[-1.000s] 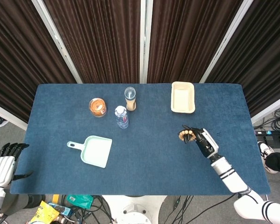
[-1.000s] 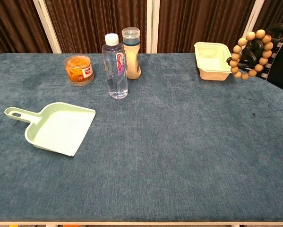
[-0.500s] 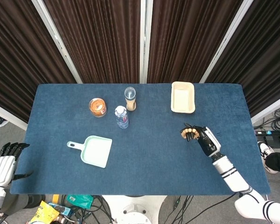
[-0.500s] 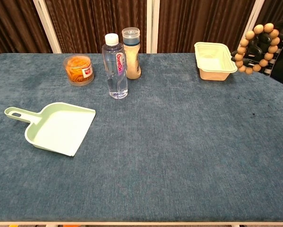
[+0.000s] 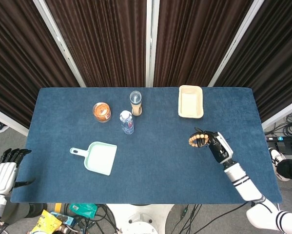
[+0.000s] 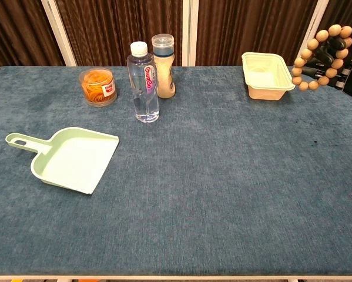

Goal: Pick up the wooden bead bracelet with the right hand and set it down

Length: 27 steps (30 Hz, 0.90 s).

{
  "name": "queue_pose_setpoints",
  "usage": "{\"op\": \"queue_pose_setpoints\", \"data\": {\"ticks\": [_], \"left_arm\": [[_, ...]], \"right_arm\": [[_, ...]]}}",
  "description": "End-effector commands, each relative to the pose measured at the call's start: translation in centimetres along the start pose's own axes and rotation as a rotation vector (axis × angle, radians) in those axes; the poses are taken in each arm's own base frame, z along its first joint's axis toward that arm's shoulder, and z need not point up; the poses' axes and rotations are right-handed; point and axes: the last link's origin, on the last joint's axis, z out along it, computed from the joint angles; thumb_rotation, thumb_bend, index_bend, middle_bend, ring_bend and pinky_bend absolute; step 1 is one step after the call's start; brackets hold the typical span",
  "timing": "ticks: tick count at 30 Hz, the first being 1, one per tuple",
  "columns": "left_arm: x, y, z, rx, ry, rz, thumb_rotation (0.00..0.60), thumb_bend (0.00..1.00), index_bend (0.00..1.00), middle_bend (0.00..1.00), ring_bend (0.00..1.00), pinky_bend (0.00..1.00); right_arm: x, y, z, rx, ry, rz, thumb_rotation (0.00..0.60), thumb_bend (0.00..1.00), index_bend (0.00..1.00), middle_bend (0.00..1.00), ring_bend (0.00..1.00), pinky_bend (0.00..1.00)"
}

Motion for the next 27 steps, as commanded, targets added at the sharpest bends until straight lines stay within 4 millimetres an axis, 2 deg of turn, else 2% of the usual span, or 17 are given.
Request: {"op": "queue_pose_setpoints", "data": {"ticks": [1, 8, 14, 16, 17, 18, 20, 23, 27], "left_arm": [[-0.04, 0.02, 0.02, -0.001, -0.001, -0.001, 0.6, 0.0, 0.19, 0.16, 0.09, 0.06], [-0.05, 0.15, 0.05, -0.004, -0.001, -0.003, 0.6, 0.0, 0.19, 0.16, 0.09, 0.06], [0.0, 0.14, 0.06, -0.001, -0.003, -0.002, 0.6, 0.0, 0.19, 0.16, 0.09, 0.06], [0.03, 0.18, 0.1, -0.002, -0.002, 0.0, 0.6, 0.0, 0.19, 0.16, 0.09, 0.06], [0.04, 0.19, 0.11, -0.002, -0.003, 0.0, 0.6, 0.0, 0.19, 0.16, 0.09, 0.06], [0.04, 0.2, 0.12, -0.002, -0.003, 0.001, 0.6, 0.0, 0.19, 0.16, 0.09, 0.06], [0.09, 0.22, 0.09, -0.001, -0.003, 0.002, 0.6, 0.0, 0.19, 0.16, 0.09, 0.06], [0.09, 0.25, 0.18, -0.002, -0.004, 0.004, 0.6, 0.0, 0.19, 0.16, 0.09, 0.06], [0.13, 0.29, 0.21, -0.001, -0.004, 0.006, 0.6, 0.0, 0.19, 0.16, 0.09, 0.06]], "right_arm": [[0.07, -0.03, -0.11, 0.0, -0.002, 0.005, 0.261, 1.0, 0.62, 0.63, 0.31, 0.0], [0.26, -0.15, -0.06, -0.009, -0.021, 0.039, 0.303, 1.0, 0.47, 0.55, 0.27, 0.0], [0.55, -0.02, 0.07, -0.006, -0.023, 0.066, 0.329, 0.98, 0.37, 0.53, 0.26, 0.01], [0.64, 0.12, 0.1, -0.01, -0.02, 0.074, 0.232, 0.85, 0.35, 0.52, 0.26, 0.01], [0.7, 0.15, 0.12, -0.012, -0.018, 0.076, 0.132, 0.69, 0.34, 0.52, 0.26, 0.01], [0.74, 0.18, 0.16, -0.013, -0.015, 0.077, 0.072, 0.55, 0.34, 0.52, 0.26, 0.01], [0.82, 0.26, 0.25, -0.017, -0.009, 0.079, 0.036, 0.39, 0.34, 0.52, 0.26, 0.01], [0.9, 0.32, 0.34, -0.02, 0.0, 0.086, 0.031, 0.35, 0.41, 0.54, 0.27, 0.01], [1.05, 0.27, 0.32, -0.019, 0.005, 0.085, 0.031, 0.39, 0.5, 0.58, 0.27, 0.01]]}}
